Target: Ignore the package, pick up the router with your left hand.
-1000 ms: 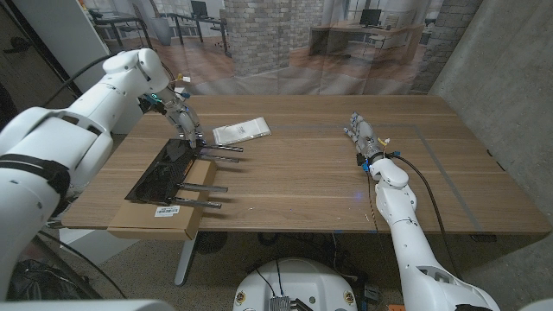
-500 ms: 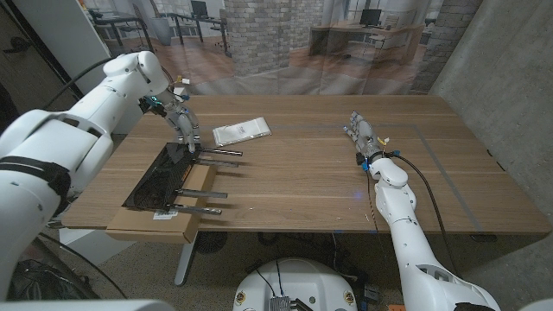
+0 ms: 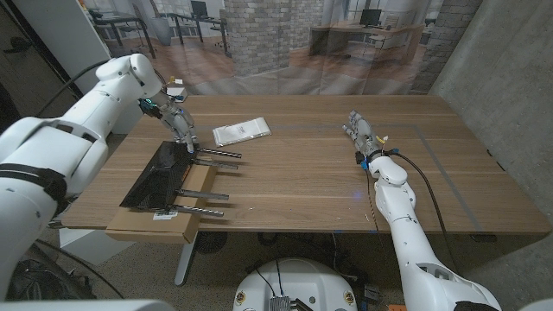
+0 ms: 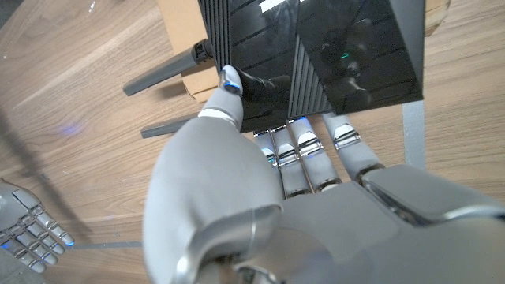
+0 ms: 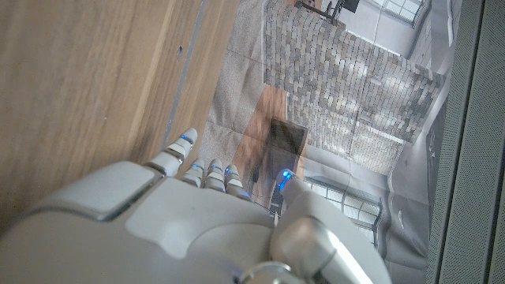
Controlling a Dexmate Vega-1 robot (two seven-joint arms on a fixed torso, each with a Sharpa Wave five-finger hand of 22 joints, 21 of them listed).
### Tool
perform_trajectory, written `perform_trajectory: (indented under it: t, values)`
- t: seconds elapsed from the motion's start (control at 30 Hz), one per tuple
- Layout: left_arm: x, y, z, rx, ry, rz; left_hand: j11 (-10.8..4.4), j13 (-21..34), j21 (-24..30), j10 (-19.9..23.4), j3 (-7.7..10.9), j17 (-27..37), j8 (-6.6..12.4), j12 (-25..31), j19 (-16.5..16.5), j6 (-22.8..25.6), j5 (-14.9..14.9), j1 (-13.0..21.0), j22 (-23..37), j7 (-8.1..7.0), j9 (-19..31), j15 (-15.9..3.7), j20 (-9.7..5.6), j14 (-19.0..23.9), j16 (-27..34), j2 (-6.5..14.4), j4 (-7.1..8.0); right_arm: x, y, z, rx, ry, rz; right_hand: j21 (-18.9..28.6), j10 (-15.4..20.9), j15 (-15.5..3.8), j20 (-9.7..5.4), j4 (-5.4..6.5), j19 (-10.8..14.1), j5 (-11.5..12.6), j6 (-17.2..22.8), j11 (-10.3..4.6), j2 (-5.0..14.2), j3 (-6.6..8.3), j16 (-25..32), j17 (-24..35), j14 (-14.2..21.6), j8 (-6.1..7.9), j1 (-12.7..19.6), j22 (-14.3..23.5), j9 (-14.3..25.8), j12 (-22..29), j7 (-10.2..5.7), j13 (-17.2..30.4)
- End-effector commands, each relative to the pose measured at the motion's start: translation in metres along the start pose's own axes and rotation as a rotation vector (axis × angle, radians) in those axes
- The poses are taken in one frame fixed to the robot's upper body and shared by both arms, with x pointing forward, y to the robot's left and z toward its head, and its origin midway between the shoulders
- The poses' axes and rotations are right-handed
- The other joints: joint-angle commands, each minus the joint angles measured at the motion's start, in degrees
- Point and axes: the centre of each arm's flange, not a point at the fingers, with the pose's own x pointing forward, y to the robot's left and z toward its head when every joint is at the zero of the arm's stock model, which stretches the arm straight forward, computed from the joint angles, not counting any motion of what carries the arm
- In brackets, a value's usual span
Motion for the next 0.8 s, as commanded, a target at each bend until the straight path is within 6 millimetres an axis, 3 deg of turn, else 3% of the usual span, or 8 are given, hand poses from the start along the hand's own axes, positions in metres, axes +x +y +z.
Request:
perform_trajectory:
  t: [0.03,0.17,0.33,0.53,0.8]
  values:
    - [-0.008,-0.001,-0.015,-0.038,-0.018,0.081,-4.37,6.39,3.49,4.85,-1.11,5.16,23.18,3.6,1.99,-2.17,0.06,8.52,0.65,0.02,27.54,-9.77,-1.04,8.02,4.85,3.08,-0.63,0.004,0.004,0.001,-0.011,0.005,0.014,0.28,0.31,0.23,-0.69,-0.25,0.53,0.36,-0.12,0.39,2.15,0.02,0.13,-0.04,-0.07,0.36,-0.46,0.14,0.25,0.4,0.56,0.29]
    - [-0.012,-0.001,-0.017,-0.039,-0.036,0.129,-3.96,9.93,7.08,4.43,-3.77,9.98,26.21,5.44,3.84,-3.27,0.08,10.47,1.43,0.17,28.56,-10.69,-3.2,9.73,7.97,2.94,-0.14,0.003,0.005,0.001,-0.013,0.004,0.015,0.27,0.27,0.19,-0.72,-0.27,0.52,0.37,-0.13,0.39,2.14,0.03,0.11,-0.04,-0.1,0.36,-0.45,0.14,0.25,0.39,0.55,0.29]
    - [-0.018,-0.002,-0.019,-0.042,-0.064,0.192,-3.38,12.17,10.48,5.03,-4.65,12.62,27.38,6.75,5.13,-2.82,0.46,12.77,2.22,0.51,28.16,-11.25,-5.13,12.95,9.91,2.44,-0.44,0.003,0.006,0.003,-0.016,0.001,0.015,0.26,0.27,0.27,-0.65,-0.36,0.5,0.39,-0.14,0.41,2.16,0.08,0.1,-0.08,-0.07,0.36,-0.35,0.14,0.25,0.39,0.54,0.29]
    - [-0.024,-0.004,-0.022,-0.051,-0.093,0.245,-3.29,13.45,12.73,6.04,-4.8,13.64,27.99,7.52,5.49,-1.49,0.72,14.26,2.78,0.7,27.45,-11.21,-5.8,14.36,10.29,1.97,-0.57,0.002,0.007,0.005,-0.02,-0.004,0.017,0.25,0.27,0.25,-0.66,-0.45,0.5,0.41,-0.15,0.43,2.15,0.12,0.07,-0.1,-0.09,0.36,-0.27,0.14,0.25,0.39,0.56,0.29]
    - [-0.034,-0.007,-0.026,-0.069,-0.141,0.347,-2.33,15.01,15.6,7.1,-4.73,14.62,28.38,8.12,5.22,0.35,1.08,15.97,3.44,1.48,26.06,-11.11,-5.27,15.79,10.37,1.51,-0.55,0.002,0.009,0.006,-0.024,-0.008,0.02,0.24,0.3,0.22,-0.63,-0.48,0.49,0.42,-0.14,0.43,2.16,0.13,0.07,-0.09,-0.12,0.38,-0.25,0.14,0.25,0.4,0.57,0.29]
